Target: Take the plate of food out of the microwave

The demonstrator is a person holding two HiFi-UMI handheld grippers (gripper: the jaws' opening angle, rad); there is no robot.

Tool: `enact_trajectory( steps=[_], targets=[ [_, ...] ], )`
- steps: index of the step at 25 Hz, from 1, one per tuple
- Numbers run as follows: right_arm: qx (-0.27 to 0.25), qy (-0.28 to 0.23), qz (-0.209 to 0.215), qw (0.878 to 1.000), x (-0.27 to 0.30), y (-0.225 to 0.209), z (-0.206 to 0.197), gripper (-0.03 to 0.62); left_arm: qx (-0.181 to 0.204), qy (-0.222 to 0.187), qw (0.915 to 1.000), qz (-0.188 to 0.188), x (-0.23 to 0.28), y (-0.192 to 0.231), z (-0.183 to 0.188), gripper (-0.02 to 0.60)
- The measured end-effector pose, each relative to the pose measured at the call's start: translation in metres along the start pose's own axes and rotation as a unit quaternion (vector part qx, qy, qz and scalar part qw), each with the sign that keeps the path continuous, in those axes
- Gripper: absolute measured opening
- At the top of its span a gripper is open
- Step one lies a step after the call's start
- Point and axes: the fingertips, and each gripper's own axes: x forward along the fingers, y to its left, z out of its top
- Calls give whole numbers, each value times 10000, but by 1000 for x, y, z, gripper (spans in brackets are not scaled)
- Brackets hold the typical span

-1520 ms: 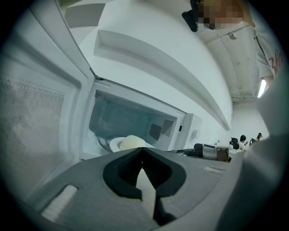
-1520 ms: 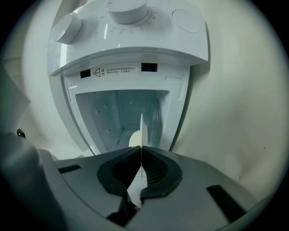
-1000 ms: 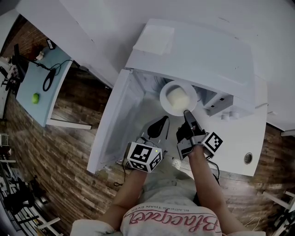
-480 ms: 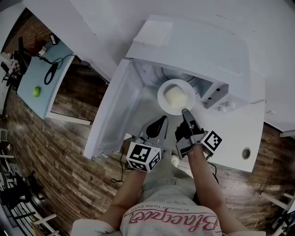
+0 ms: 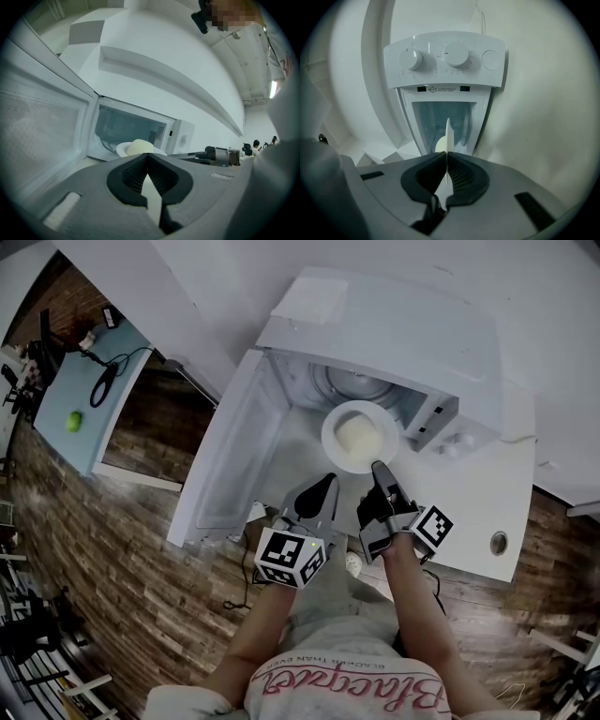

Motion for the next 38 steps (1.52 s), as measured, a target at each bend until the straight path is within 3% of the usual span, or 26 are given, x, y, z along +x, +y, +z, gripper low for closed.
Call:
enact_trajectory(
  steps=[24, 38],
  targets=[
    [48, -55, 176, 9998, -45, 13, -13, 18, 52, -39, 9999, -136, -25, -31, -4, 2],
    [-128, -204, 215, 9995, -44, 32, -10, 18, 103, -246, 9991, -340, -24, -26, 21, 2]
  ],
)
